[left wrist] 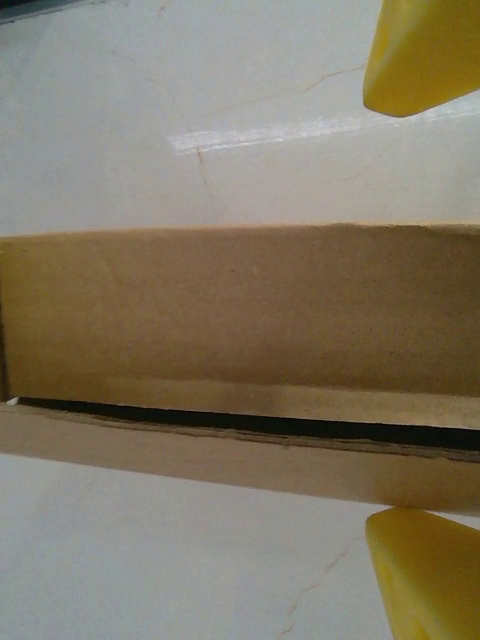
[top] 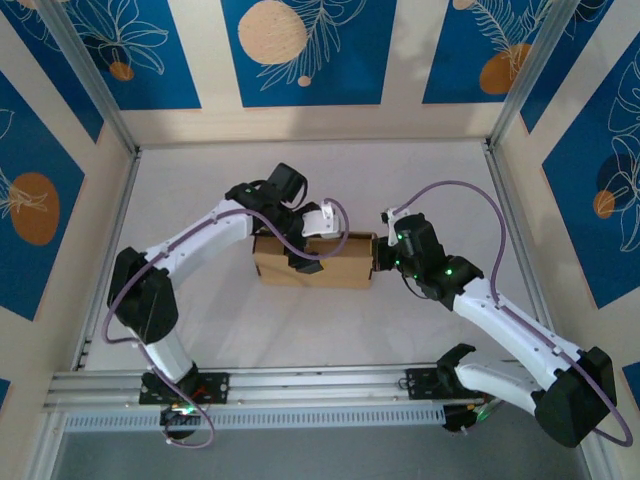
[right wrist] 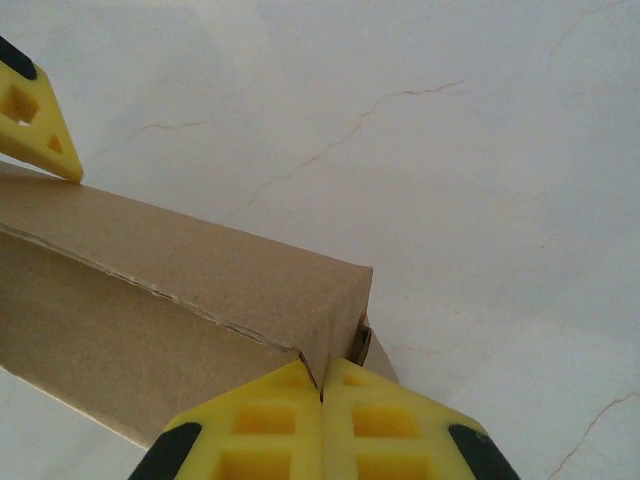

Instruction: Fold the paper box

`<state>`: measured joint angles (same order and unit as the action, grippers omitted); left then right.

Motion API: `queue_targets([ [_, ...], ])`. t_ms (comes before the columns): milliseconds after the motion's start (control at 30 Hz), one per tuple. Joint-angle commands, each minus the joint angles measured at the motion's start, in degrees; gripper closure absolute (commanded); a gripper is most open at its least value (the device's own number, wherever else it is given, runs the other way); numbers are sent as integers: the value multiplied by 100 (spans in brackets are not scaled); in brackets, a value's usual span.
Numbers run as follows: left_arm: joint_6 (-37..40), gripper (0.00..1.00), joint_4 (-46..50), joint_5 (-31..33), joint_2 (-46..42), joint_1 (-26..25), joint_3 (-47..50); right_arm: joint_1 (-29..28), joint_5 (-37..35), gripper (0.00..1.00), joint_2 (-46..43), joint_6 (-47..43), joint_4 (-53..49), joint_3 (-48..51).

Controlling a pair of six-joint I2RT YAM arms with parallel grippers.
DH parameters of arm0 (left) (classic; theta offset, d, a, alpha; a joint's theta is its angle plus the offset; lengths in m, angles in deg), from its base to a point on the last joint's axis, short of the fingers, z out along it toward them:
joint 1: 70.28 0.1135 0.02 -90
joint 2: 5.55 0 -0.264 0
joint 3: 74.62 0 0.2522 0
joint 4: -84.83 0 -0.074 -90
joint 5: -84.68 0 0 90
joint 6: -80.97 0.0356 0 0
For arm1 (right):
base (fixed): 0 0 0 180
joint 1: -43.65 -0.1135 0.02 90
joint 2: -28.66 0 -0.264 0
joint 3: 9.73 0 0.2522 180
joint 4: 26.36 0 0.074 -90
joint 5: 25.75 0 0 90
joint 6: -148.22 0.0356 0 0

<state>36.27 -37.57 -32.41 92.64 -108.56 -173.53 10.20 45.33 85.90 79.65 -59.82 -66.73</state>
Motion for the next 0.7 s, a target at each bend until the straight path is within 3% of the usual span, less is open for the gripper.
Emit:
queue_targets([
  [0,129,0,207,93,70,-91,-30,-4,207,100,121,-63,-692,-10],
  [233,240,4,118,439,149,-210,159,-21,228,100,131,-26,-697,-35],
  [667,346,48,-41,898,213,-346,209,-91,234,100,9,61,-866,6],
])
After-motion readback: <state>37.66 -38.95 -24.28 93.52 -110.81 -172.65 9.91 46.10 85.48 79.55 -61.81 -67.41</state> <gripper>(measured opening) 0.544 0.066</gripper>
